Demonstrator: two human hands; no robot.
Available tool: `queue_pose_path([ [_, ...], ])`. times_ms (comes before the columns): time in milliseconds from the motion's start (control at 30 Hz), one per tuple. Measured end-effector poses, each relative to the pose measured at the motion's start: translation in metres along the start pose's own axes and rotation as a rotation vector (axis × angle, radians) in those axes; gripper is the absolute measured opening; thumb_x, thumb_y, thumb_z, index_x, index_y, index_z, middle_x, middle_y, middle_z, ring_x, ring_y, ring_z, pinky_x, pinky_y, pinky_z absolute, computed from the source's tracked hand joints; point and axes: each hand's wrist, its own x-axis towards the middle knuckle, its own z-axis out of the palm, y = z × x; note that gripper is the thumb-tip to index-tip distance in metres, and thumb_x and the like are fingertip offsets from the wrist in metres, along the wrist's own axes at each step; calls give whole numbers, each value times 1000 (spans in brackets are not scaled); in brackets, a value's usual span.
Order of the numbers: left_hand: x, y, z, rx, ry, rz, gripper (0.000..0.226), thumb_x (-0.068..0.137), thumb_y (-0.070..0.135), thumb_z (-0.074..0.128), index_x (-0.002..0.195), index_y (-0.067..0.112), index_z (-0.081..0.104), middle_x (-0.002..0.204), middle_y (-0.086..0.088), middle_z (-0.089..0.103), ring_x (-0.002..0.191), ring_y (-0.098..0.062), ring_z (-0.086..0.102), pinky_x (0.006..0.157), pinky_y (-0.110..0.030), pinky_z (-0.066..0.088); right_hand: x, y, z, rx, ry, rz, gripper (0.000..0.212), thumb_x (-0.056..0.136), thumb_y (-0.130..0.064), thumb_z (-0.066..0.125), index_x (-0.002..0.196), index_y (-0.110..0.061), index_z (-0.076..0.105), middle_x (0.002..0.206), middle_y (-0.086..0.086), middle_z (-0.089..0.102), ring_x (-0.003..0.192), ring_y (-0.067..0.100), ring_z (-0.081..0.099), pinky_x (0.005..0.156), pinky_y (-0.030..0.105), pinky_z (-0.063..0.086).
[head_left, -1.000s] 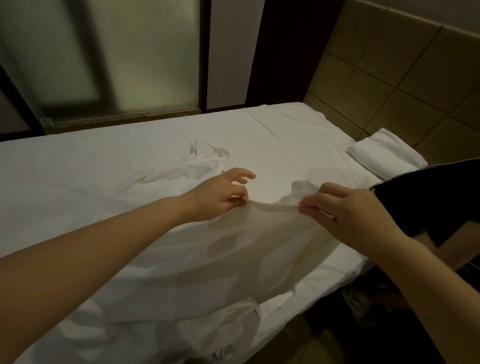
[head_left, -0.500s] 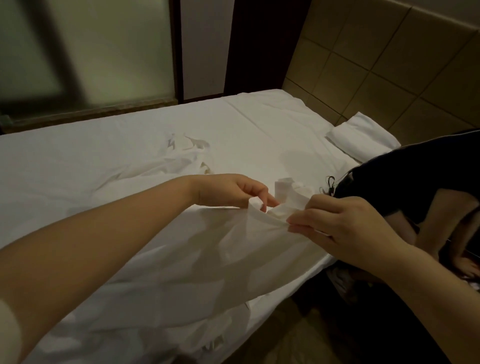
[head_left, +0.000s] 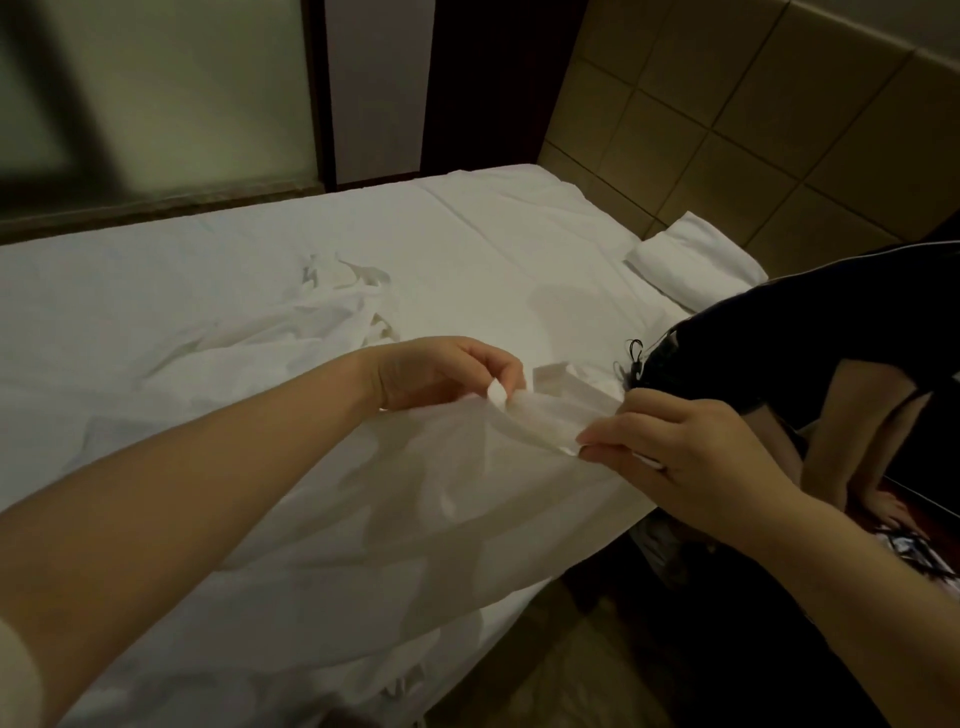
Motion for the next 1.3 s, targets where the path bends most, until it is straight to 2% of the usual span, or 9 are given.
queue_pose_path([
  [200,-33,1,-5,203,-35,-93,8,74,25,61,68,20,63,79,-10,45,74,-20,44,71,-27,38,8,10,-3,7,79,95,52,98,-45,38,89,-9,74,72,0,62,53,19,60,48,30,50],
  [400,-51,17,-1,323,153,-60,15,71,31,60,67,18,66,68,-1,52,68,-13,47,67,-16,40,21,22,-2,61,103,132,51,96,-46,39,92,-10,74,75,-1,63,58,18,60,54,31,51],
  [500,-68,21,-9,364,272,-63,50,72,35,60,83,-13,59,76,-14,48,76,-22,47,73,-21,40,27,26,-2,77,102,125,52,95,-48,39,92,-10,74,75,-1,63,58,19,60,53,34,52],
  [567,-80,24,-12,382,305,-86,63,73,38,60,90,-22,52,82,-16,47,81,-26,44,76,-24,39,32,28,-1,93,108,131,54,94,-51,38,92,-11,74,75,-2,62,59,20,60,53,35,53],
  [700,-99,37,-11,405,376,-101,52,71,42,59,89,-7,62,85,-14,52,83,-19,53,77,-19,46,46,33,-1,146,126,149,46,91,-49,48,92,-11,75,77,-3,64,63,19,60,60,27,50],
  [833,-117,53,2,441,380,-149,17,67,45,59,65,32,70,70,10,58,74,-2,57,76,-15,47,65,38,-1,210,164,206,28,82,-31,60,92,-9,75,80,-6,64,68,13,59,69,13,48],
  [967,-126,60,14,538,421,-188,20,80,35,53,67,35,69,70,13,59,75,0,57,75,-14,47,84,39,1,286,145,284,15,83,-22,66,94,-15,74,82,-10,64,74,-2,57,71,7,46],
  [1100,-131,65,20,537,754,-76,29,94,26,49,69,29,64,67,20,59,72,3,58,73,-18,44,102,44,6,439,52,469,7,84,-24,67,88,-29,68,80,-24,60,76,-7,55,67,1,38],
  [1300,-132,77,46,816,865,-4,21,87,35,45,70,30,55,68,18,56,68,0,52,67,-12,40,123,43,36,389,-184,525,6,87,-33,62,85,-29,67,82,-14,59,78,7,53,68,20,39],
])
